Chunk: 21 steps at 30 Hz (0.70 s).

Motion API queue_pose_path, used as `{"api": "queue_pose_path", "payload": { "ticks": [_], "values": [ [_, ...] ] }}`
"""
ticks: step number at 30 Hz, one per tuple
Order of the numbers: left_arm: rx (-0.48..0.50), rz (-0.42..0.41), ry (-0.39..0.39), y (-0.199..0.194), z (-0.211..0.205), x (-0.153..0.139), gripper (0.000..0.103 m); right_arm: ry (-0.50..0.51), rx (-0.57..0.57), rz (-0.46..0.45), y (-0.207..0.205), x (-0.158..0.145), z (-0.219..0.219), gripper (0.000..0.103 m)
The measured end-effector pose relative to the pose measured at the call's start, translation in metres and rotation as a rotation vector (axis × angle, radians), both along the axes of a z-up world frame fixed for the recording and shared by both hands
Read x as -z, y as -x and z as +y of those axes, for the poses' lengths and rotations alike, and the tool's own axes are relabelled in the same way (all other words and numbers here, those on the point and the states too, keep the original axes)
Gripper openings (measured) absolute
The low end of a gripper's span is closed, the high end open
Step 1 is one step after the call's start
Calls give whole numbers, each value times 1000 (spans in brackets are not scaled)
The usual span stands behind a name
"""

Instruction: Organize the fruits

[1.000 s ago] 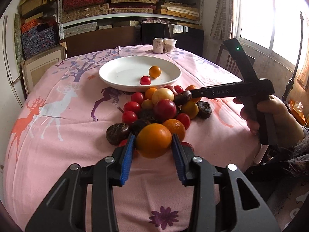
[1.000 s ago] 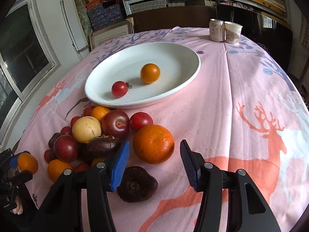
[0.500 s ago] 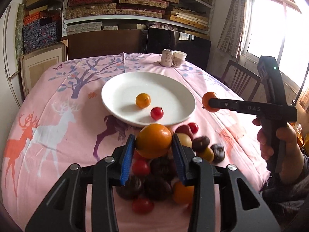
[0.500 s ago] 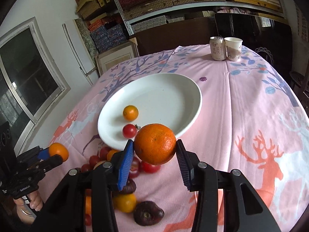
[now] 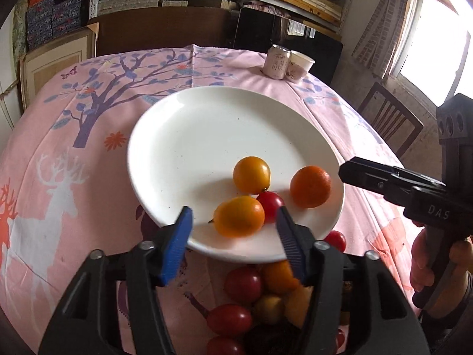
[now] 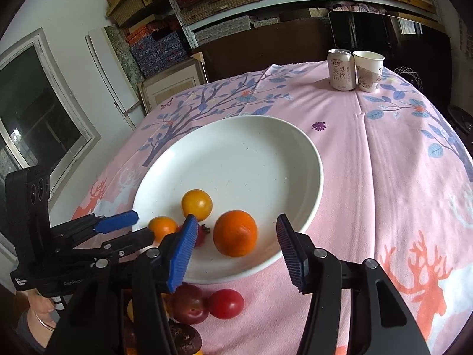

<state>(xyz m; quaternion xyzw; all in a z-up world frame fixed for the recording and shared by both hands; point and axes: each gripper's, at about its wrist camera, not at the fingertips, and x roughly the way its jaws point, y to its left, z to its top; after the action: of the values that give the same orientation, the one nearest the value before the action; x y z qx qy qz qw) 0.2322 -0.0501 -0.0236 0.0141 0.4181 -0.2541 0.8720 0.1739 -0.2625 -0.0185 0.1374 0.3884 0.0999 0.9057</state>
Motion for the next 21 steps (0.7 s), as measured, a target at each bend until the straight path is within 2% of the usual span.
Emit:
{"api": "queue_pose_path", "payload": {
  "ticks": [4,8,13,18,19,21],
  "values": [
    [11,-45,26,28,19,-19,70,23,-16,-30,29,-7,-2,56],
    [42,-81,-19,74,39,-26,70,58,-57,-43,69,-5,0,56],
    [65,-75,-88,131,67,-11,70,115,-112,-29,116,15,10,56],
    [53,-71,-161,165,77,17,69,103,-122,7,139,33,15,56],
    [53,-73,-167,167,76,21,67,103,-119,9,140,35,15,56],
    [58,-52,-163,167,72,28,53,107,-115,11,141,37,17,56]
  ]
}}
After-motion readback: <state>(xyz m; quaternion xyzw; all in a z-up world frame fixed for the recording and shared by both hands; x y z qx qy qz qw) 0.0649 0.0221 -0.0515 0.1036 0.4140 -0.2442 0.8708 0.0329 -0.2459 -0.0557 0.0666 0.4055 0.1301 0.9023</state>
